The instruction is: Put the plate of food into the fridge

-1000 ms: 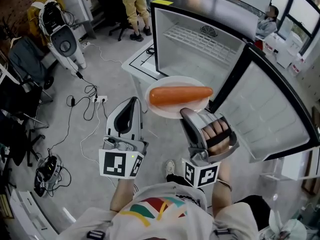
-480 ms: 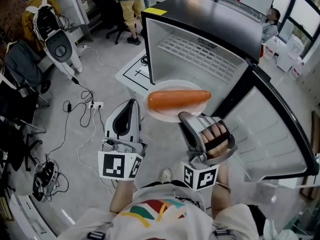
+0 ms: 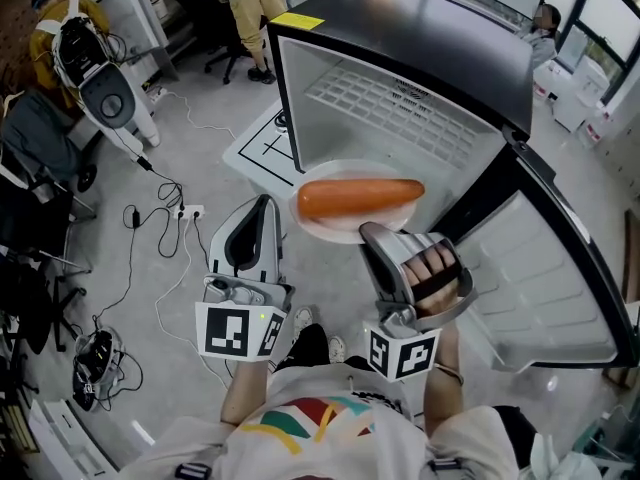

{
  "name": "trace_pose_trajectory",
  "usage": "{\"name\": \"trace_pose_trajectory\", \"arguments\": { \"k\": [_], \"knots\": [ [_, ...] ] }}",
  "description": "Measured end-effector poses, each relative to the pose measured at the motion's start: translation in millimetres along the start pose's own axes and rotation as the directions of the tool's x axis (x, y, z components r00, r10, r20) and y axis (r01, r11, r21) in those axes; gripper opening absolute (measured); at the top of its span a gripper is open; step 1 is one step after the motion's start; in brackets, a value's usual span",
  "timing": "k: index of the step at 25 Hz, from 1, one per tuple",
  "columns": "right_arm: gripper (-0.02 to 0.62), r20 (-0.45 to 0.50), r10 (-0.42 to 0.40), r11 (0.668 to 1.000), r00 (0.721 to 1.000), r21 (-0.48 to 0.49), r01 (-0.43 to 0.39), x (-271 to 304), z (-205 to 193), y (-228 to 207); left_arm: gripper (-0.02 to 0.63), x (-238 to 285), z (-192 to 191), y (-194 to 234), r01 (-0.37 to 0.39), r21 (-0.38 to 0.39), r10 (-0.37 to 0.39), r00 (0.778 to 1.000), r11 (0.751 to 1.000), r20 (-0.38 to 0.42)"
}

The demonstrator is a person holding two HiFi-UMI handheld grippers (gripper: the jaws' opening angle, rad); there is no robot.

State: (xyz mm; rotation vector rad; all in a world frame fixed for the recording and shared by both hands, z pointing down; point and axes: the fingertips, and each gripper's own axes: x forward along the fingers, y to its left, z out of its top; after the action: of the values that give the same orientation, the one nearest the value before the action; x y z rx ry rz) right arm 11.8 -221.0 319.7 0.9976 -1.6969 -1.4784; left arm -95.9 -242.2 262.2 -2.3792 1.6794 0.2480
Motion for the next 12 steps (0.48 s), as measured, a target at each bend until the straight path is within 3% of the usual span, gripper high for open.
{"name": "trace_pose_trajectory", "arguments": {
  "k": [5, 12],
  "knots": [
    [0.044, -0.053, 0.006, 1.0, 0.999, 0.0, -0.006, 22.7, -8.5, 7.9, 0.006, 22.2, -16.3, 12.9, 0.041, -0.028, -0.041, 0.999, 0.999, 0.004],
    [0.046, -0.177, -0.012, 1.0, 0.984, 0.0, 0.012, 64.0, -28.3, 5.5, 0.006, 76.9, -35.7, 28.9, 0.163, -0.063, -0.162, 0.987, 0.985, 0.02]
  ]
}}
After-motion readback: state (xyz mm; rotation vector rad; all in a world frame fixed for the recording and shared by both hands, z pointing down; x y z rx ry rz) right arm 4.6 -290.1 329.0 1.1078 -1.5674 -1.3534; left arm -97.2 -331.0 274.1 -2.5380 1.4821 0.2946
